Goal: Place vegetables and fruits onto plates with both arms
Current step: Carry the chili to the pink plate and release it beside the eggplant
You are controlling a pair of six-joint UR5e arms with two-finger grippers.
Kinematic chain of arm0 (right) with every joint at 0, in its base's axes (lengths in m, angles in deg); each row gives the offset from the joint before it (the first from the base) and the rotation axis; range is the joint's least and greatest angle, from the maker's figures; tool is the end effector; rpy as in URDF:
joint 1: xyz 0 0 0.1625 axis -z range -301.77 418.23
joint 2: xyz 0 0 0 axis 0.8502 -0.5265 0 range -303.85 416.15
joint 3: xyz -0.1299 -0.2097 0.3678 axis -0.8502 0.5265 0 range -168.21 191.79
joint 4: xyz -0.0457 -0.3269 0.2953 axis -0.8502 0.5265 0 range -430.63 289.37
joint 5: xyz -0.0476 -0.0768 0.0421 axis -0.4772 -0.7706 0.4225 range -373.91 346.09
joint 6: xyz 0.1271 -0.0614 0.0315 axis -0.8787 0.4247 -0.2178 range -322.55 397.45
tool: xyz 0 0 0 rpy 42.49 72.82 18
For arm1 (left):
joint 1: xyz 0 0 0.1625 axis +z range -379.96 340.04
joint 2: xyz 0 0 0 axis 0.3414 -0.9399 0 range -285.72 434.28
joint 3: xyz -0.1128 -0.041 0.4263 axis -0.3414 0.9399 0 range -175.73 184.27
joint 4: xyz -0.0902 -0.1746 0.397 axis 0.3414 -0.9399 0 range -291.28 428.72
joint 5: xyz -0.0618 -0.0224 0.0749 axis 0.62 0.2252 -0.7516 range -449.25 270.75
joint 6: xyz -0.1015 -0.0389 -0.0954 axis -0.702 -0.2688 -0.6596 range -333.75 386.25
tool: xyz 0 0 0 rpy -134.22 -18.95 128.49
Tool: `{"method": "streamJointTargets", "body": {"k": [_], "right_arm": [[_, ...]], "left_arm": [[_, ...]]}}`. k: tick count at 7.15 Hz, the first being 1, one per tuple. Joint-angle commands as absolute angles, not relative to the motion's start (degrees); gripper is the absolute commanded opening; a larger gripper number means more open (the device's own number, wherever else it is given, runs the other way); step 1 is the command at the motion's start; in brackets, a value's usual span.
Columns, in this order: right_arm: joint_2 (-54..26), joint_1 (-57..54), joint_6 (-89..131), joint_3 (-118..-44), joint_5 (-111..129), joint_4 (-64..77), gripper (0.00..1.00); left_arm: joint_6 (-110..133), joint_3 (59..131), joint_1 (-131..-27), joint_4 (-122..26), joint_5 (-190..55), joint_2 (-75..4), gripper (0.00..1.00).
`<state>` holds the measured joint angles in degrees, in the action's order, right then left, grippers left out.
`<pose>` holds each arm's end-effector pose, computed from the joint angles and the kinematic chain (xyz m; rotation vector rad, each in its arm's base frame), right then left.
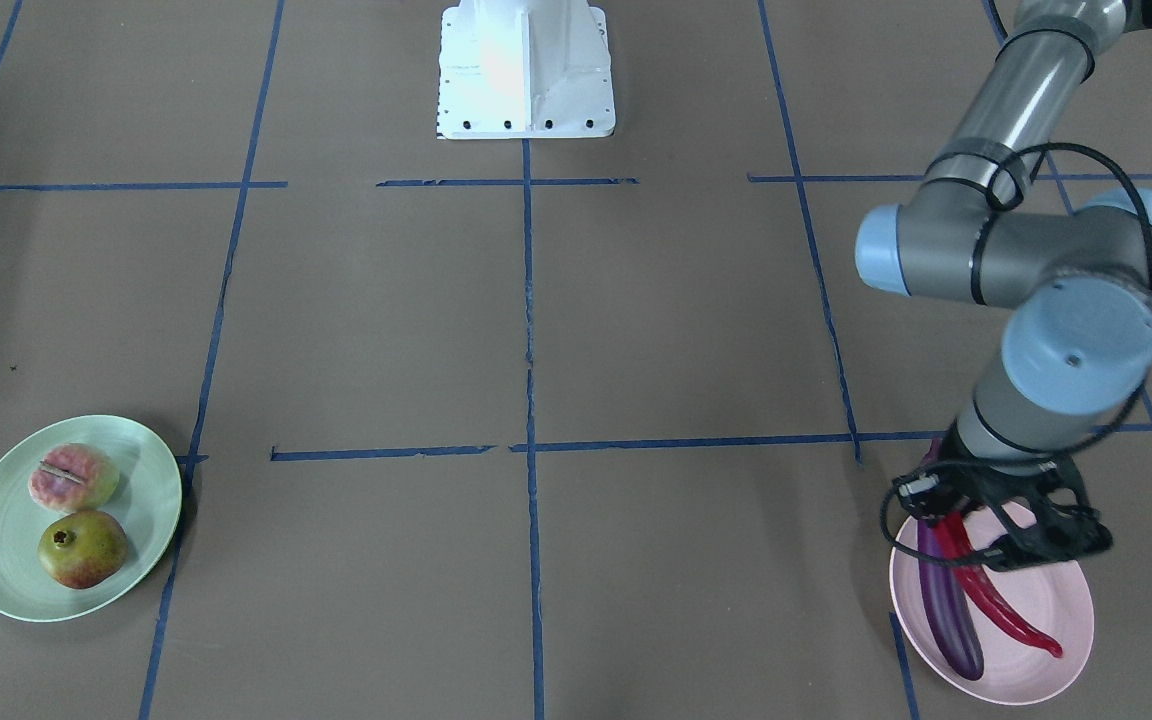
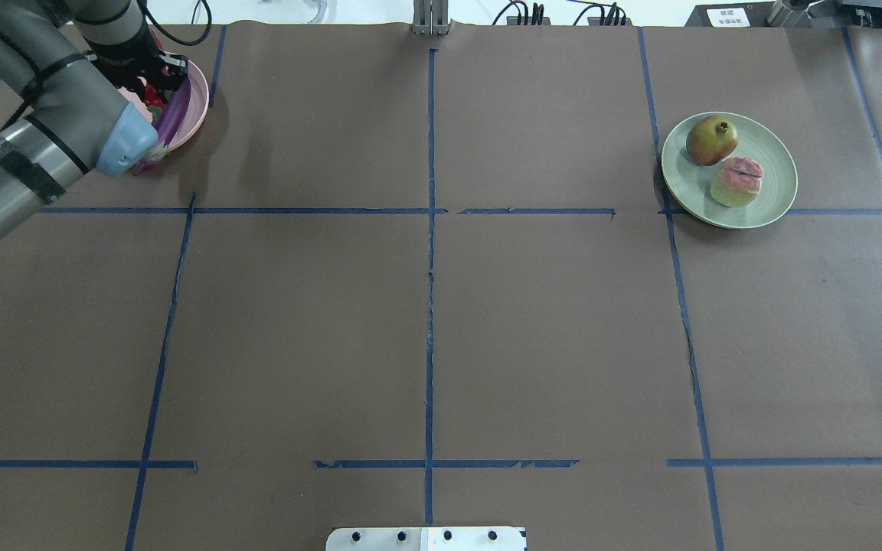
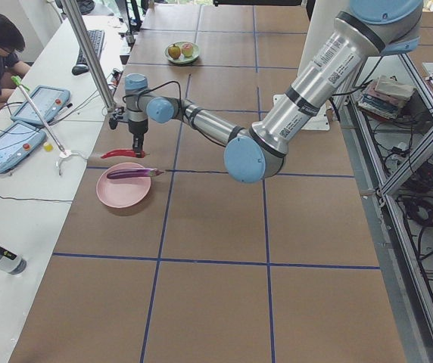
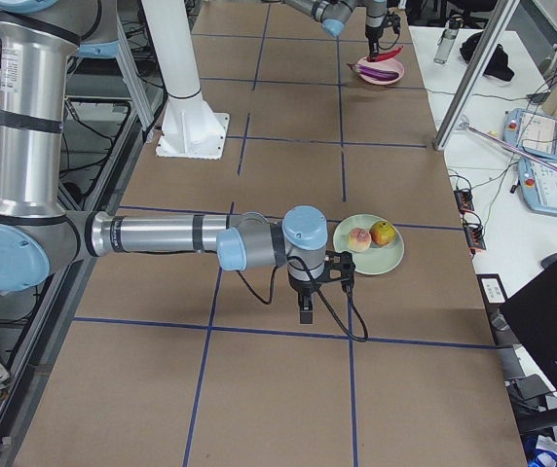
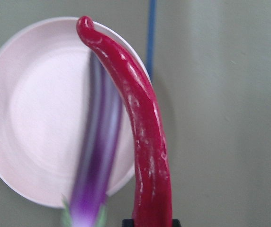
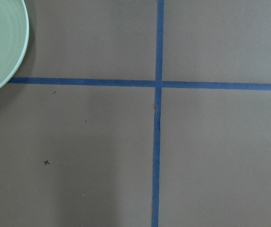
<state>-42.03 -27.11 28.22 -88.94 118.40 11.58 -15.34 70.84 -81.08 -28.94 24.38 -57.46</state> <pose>-0.0030 -0.4775 0.6694 0.0818 -0.7516 0.0093 0.3414 -0.7749 0.4357 0.1310 0.5890 -0.1216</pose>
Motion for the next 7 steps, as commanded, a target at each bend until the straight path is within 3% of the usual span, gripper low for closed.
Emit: {"method": "streamJointTargets", "body": {"k": [1,2,4,7], "right_arm": [[-42.02,-27.11,28.22,-89.02,118.37,11.54,1.00],[-42.02,-27.11,28.22,-88.94,118.37,11.54,1.00],[-42.02,-27.11,28.22,-89.02,118.37,11.54,1.00],[-42.11,-27.11,28.57,-88.94,118.37,11.54,1.00]], "left_arm": [[-8.84,62.20,-82.71,-34.97,24.48,-59.23,0.73],[-5.77,62.45,-82.71,-35.95,24.56,-58.79,1.00],[1.25,62.63,-85.50,-35.35,31.47,-58.09,1.00],[12.41,76.11,-92.18,-30.90,38.43,-46.35,1.00]]}}
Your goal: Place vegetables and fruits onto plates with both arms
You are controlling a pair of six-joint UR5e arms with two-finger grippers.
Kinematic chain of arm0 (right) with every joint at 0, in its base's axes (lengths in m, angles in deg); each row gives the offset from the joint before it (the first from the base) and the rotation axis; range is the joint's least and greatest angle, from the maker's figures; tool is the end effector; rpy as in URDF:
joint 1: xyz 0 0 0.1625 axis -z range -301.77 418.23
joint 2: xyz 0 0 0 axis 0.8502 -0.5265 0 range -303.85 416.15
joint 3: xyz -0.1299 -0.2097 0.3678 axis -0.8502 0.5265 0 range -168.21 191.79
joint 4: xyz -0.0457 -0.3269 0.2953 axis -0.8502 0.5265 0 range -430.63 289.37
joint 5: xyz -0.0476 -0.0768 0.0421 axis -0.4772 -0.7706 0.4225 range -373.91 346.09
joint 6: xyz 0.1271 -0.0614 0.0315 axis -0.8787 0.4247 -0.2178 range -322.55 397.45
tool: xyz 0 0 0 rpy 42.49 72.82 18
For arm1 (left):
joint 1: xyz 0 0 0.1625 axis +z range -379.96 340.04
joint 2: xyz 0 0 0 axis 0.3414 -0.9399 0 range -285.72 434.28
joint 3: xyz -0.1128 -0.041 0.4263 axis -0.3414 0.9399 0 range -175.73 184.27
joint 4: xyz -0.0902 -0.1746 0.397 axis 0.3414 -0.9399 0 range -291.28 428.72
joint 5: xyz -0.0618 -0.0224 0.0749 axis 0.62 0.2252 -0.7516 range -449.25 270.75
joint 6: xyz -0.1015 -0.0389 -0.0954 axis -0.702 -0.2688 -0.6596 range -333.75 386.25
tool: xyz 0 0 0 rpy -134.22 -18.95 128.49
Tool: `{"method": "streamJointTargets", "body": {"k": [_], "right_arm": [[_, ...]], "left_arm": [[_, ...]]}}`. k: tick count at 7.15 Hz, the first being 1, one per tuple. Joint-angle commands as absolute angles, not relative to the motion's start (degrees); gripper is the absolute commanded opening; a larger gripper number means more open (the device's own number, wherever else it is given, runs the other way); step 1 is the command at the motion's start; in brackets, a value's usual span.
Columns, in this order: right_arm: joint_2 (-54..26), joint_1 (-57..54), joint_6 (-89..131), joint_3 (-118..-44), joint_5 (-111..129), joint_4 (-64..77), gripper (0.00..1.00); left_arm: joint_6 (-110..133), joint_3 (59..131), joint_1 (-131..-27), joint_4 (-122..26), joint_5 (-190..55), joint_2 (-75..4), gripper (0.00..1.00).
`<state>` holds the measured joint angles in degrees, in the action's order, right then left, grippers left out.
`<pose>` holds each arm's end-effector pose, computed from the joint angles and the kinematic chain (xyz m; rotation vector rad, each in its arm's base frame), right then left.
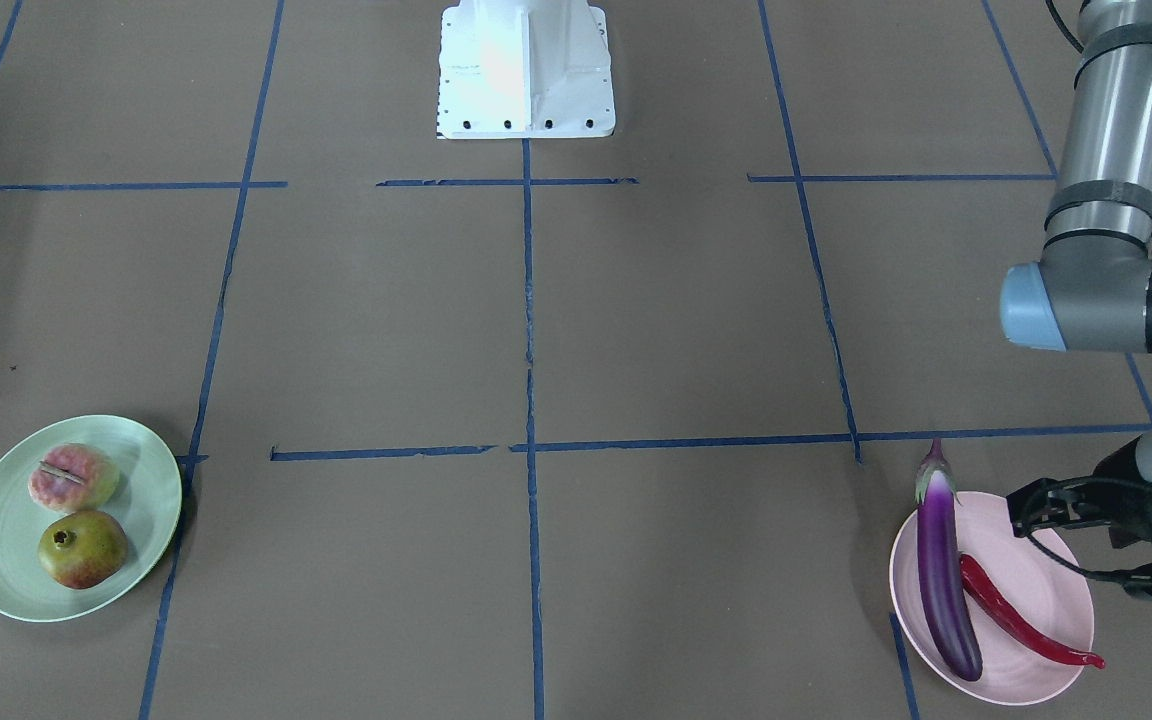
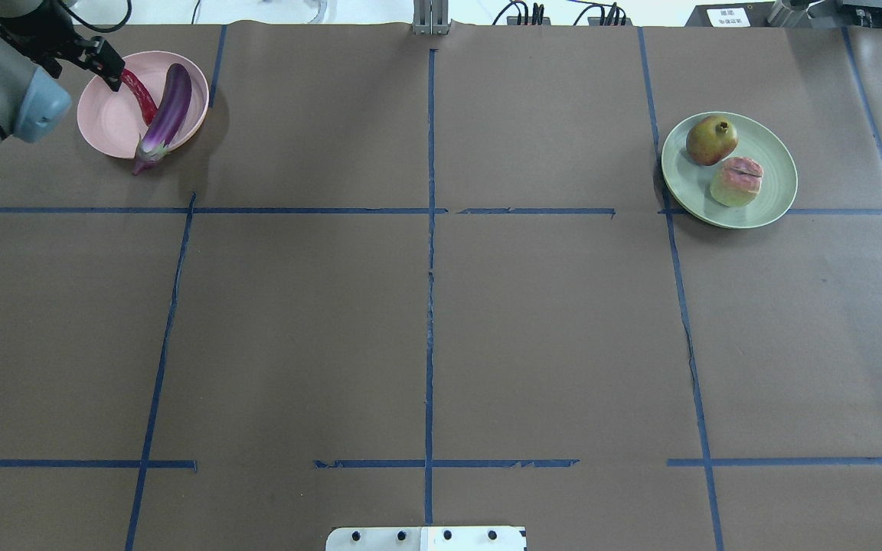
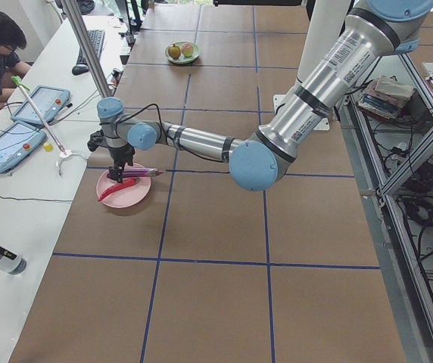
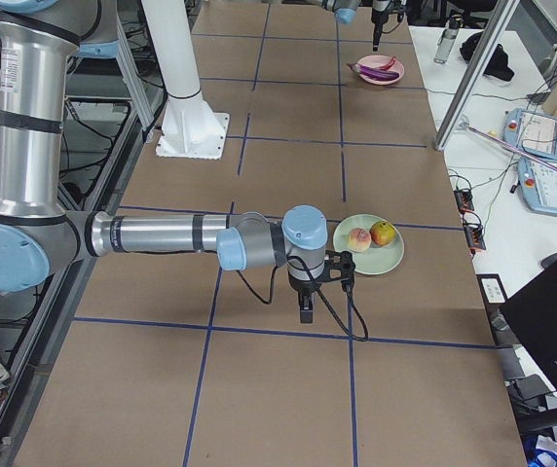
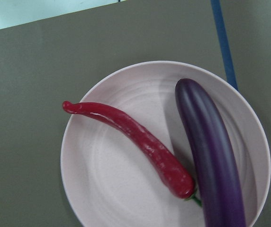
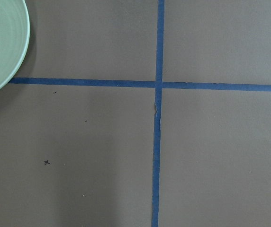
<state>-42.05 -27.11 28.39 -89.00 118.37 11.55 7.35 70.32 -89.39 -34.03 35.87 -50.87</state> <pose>-0.0029 -0.4774 0.6690 0.0842 -0.7511 0.0061 0.2372 -0.7745 0.5102 0.1770 0.7054 0.1560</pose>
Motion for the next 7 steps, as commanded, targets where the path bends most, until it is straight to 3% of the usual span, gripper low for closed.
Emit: {"method": "streamJointTargets", "body": {"k": [1,4,7], "right_arm": [[-42.29,-27.11,28.58,-89.02,118.46,11.54,1.00],[-42.38,-27.11,28.49,-89.02,118.46,11.54,1.00],[-42.64,-27.20,28.23,-89.20,118.54,11.63,1.00]], "left_arm": [[18.37,81.73,-94.99,-22.07,39.93,-44.04,1.00],[33.85,104.14,-101.76,-3.57,40.03,-26.94,1.00],[35.49,103.77,-106.97,-4.32,45.21,-17.93,1.00]]}}
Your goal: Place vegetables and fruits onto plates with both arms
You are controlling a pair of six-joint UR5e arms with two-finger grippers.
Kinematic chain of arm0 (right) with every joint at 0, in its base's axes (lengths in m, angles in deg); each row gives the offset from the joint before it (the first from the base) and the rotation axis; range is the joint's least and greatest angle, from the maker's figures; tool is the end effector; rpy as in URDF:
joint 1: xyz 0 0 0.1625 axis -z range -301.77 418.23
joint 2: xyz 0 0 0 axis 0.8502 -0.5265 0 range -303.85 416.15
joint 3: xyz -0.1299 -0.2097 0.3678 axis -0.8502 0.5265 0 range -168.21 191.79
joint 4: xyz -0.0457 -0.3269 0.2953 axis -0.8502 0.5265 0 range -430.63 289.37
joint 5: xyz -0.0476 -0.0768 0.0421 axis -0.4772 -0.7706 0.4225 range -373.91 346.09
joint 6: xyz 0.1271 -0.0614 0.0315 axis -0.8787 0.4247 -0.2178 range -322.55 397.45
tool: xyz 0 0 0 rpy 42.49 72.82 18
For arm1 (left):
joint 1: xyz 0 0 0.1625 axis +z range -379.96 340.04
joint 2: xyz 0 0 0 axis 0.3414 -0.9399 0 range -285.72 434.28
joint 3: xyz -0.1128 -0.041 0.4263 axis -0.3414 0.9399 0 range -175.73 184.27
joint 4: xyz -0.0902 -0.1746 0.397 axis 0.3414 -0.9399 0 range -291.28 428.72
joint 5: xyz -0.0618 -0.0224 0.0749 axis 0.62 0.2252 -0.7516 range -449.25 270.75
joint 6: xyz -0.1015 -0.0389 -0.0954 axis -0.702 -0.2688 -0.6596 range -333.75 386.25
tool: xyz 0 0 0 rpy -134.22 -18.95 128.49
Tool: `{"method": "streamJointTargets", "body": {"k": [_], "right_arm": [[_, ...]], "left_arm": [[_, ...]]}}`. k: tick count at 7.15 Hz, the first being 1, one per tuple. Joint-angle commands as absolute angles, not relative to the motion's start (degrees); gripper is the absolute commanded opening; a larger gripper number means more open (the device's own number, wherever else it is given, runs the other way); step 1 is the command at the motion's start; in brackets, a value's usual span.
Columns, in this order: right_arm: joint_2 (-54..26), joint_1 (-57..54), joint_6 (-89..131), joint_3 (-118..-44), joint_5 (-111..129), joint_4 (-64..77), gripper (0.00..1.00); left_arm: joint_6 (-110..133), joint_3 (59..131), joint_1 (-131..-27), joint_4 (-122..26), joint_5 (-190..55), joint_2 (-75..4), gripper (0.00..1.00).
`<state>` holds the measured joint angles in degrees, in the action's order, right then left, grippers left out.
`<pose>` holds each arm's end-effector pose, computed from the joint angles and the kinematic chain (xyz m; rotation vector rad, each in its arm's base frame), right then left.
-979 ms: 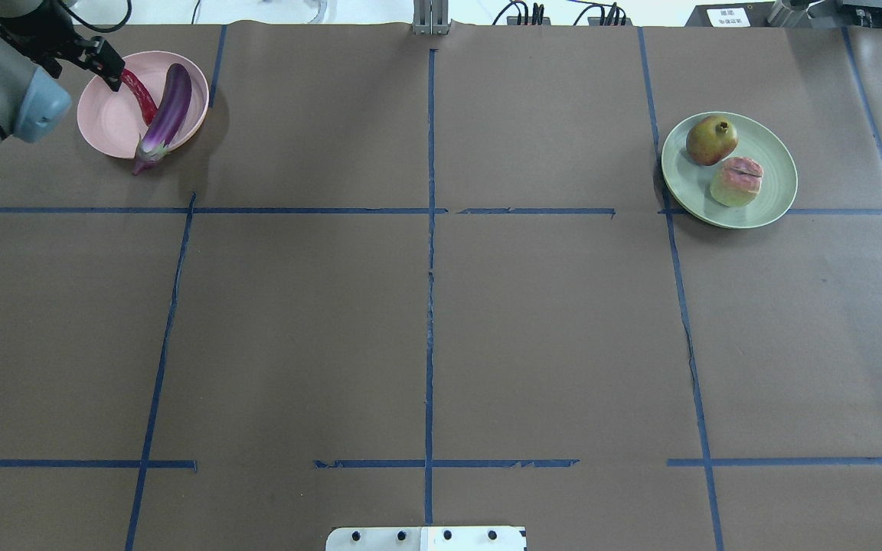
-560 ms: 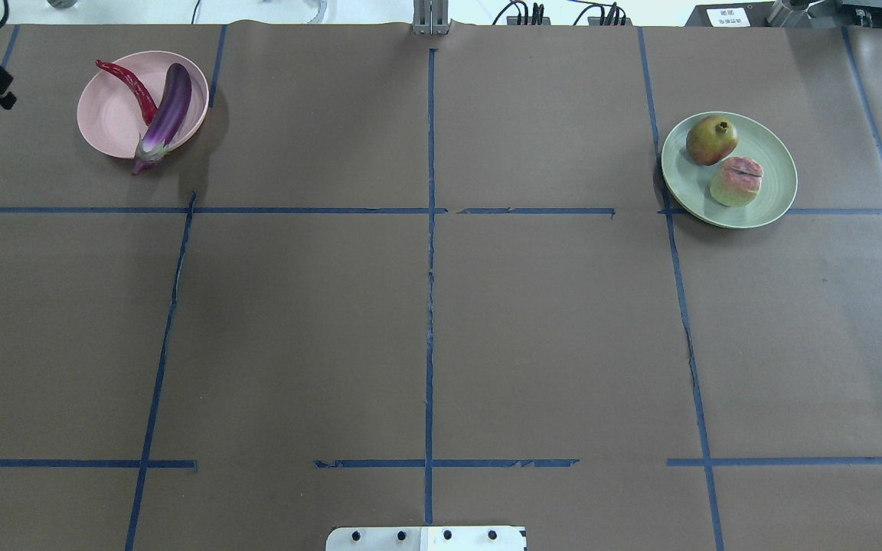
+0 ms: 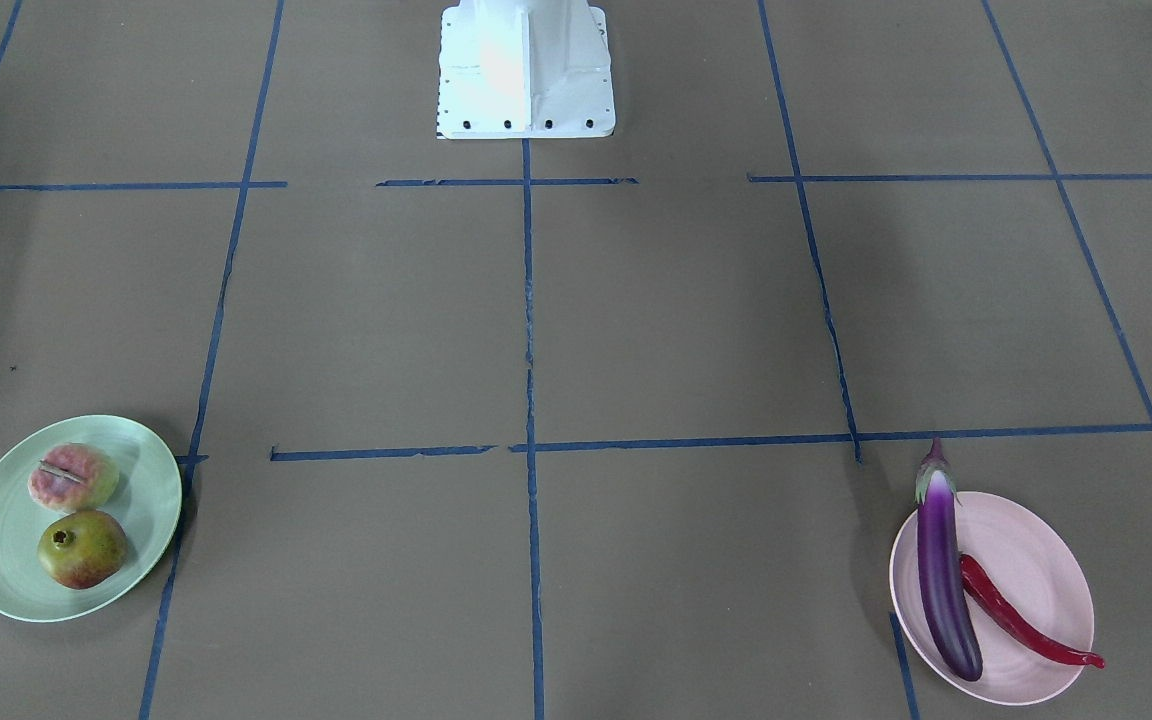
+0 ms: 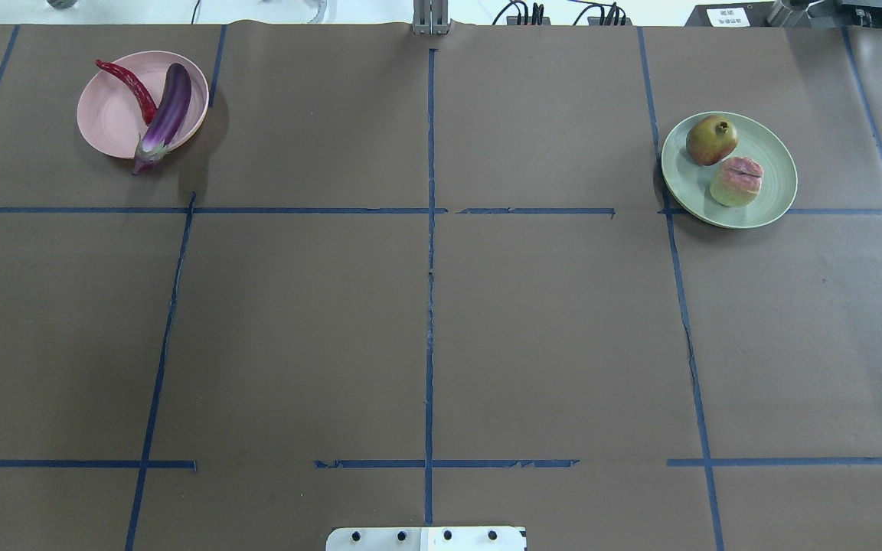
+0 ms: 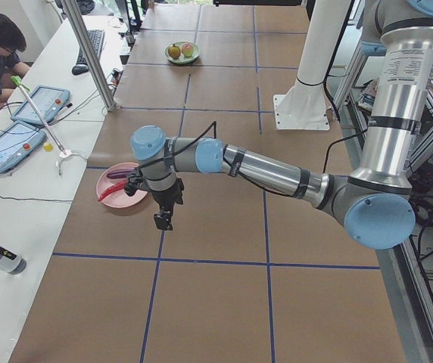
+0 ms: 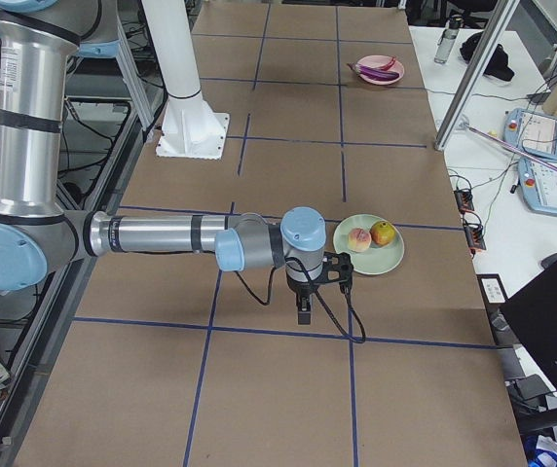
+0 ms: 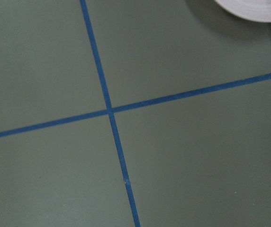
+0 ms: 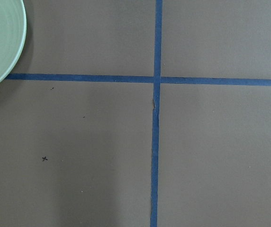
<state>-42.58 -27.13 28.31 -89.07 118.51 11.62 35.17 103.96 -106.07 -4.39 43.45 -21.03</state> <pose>-0.0026 -0.4727 0.6726 0.0747 -0.7527 0.0109 0.0019 -0.5462 0.6036 0.0012 0.7472 0.2008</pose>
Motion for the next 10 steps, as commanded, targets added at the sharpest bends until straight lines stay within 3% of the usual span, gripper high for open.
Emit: {"method": "streamJointTargets", "body": {"k": [1,4,10], "right_arm": [[-42.73,-27.20,28.22,-89.11,118.54,11.63,1.00],[-42.73,-27.20,28.22,-89.11,118.63,11.63,1.00],[-43.16,-27.20,28.14,-89.11,118.72,11.63,1.00]], "left_arm": [[35.57,103.15,-106.97,-4.58,45.22,-17.48,1.00],[35.84,103.15,-107.15,-17.55,44.70,-10.81,1.00],[35.40,104.64,-108.46,-13.02,44.60,-9.83,1.00]]}}
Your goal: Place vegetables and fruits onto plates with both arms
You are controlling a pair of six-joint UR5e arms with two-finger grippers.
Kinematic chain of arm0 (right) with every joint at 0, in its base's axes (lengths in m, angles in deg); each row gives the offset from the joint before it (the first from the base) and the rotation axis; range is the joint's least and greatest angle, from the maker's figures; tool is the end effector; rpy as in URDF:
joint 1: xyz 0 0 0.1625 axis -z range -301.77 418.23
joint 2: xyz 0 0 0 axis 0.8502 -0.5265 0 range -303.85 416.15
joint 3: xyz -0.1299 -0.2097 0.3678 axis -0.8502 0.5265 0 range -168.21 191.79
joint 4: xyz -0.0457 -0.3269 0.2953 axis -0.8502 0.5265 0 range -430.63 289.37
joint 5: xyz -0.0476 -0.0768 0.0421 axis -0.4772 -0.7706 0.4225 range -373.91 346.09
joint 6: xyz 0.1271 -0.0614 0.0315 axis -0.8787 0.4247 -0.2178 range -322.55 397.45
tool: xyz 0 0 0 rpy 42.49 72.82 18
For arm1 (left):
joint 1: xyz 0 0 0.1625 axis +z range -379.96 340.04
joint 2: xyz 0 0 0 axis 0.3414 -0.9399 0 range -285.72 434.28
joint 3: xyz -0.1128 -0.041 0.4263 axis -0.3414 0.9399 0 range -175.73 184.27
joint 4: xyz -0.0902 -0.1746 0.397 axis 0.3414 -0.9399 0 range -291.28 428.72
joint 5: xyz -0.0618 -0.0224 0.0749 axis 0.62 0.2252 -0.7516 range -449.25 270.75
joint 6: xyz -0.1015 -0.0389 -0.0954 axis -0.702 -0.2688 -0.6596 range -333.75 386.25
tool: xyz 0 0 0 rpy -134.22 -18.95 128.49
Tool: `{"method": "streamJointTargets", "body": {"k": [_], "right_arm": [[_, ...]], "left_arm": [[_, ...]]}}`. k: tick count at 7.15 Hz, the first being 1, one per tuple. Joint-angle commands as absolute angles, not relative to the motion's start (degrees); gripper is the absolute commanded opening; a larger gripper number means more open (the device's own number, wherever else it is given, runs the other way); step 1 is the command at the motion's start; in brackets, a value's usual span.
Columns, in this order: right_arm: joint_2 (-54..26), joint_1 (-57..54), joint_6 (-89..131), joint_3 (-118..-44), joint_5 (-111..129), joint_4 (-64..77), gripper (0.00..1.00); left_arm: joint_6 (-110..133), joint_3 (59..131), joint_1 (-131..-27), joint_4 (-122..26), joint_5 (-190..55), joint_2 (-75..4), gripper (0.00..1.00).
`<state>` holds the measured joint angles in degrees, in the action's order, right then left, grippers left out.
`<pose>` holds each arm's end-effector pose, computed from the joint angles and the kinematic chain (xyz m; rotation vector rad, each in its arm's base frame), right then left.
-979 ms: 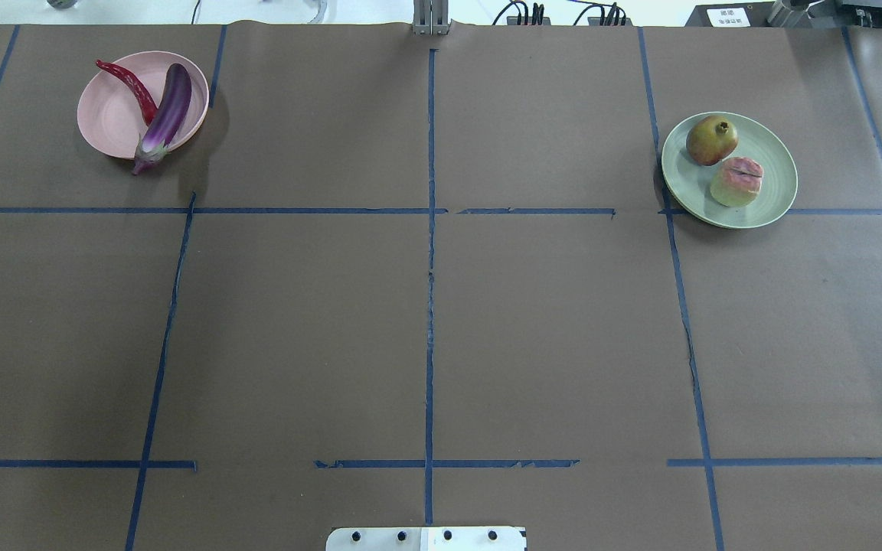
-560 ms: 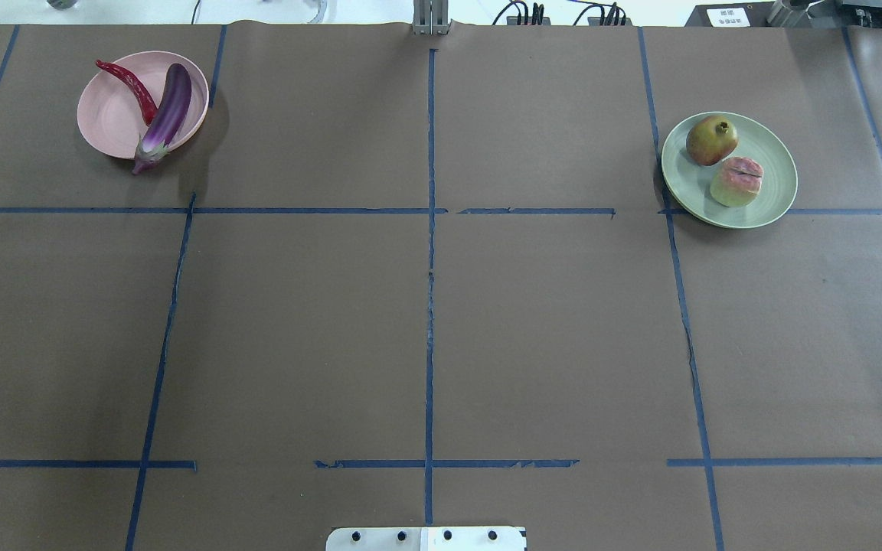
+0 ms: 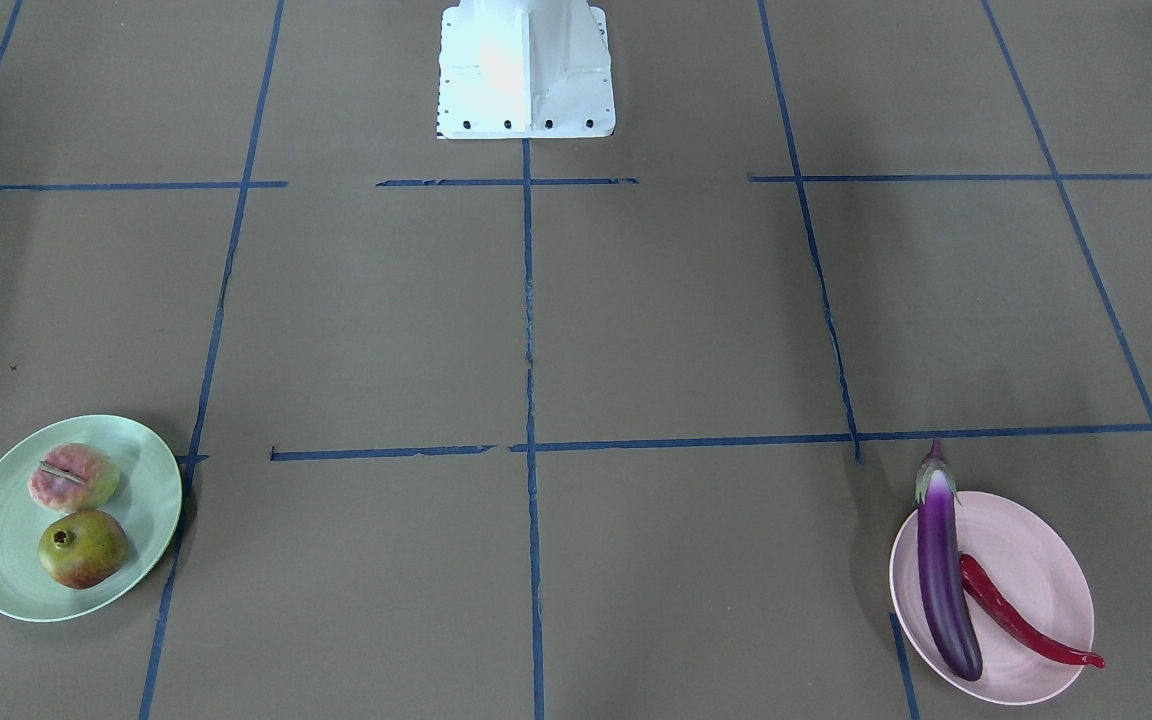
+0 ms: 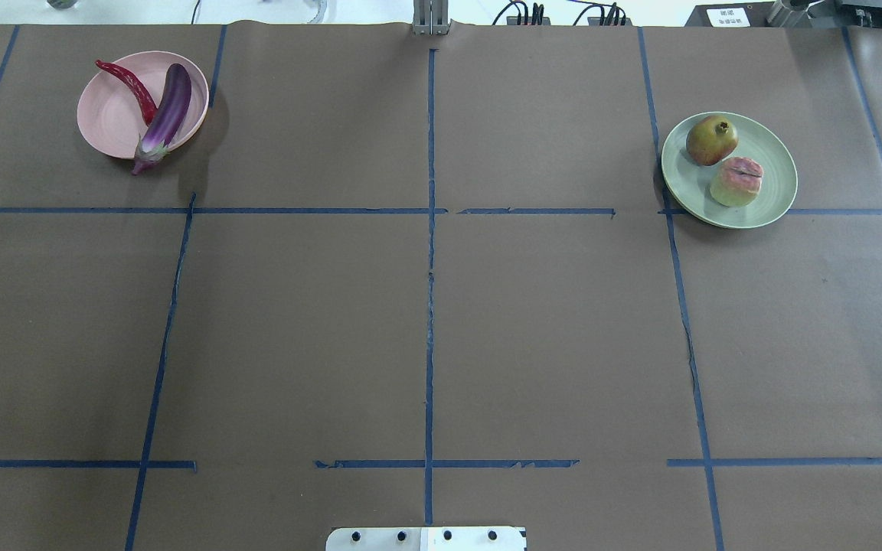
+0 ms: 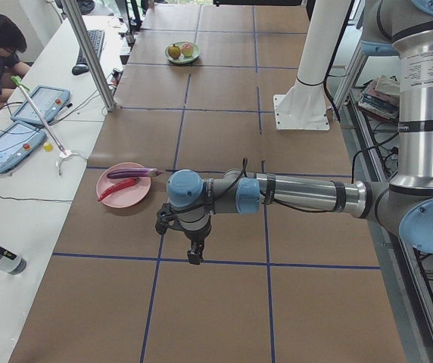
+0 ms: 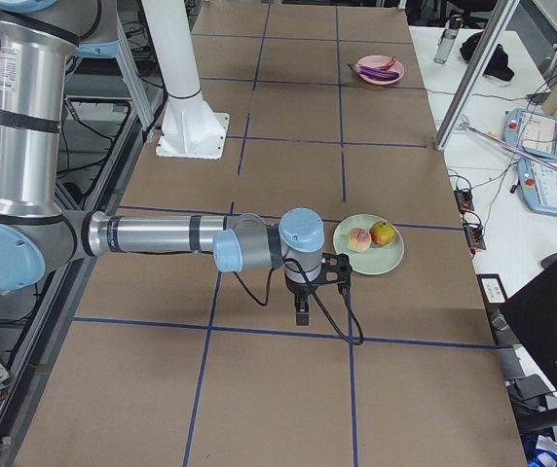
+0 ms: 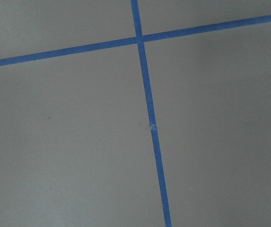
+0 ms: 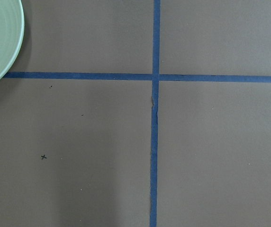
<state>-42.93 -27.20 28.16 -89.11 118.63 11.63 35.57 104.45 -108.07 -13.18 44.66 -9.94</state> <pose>-0.0020 -0.4696 0.6749 0.0685 -0.7543 0.0164 -0.0175 -0.4701 0.6811 -0.0117 0.7694 0.1612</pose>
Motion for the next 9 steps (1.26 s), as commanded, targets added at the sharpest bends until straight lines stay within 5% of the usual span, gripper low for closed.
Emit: {"method": "streamJointTargets", "body": {"k": [1,9], "right_arm": [[-43.25,-27.20,28.22,-89.20,118.72,11.63,1.00],[-43.26,-27.20,28.14,-89.20,118.72,11.63,1.00]], "left_arm": [[35.48,104.64,-108.47,-13.28,44.52,-9.83,1.00],[35.48,104.64,-108.47,-13.37,44.43,-9.92,1.00]]}}
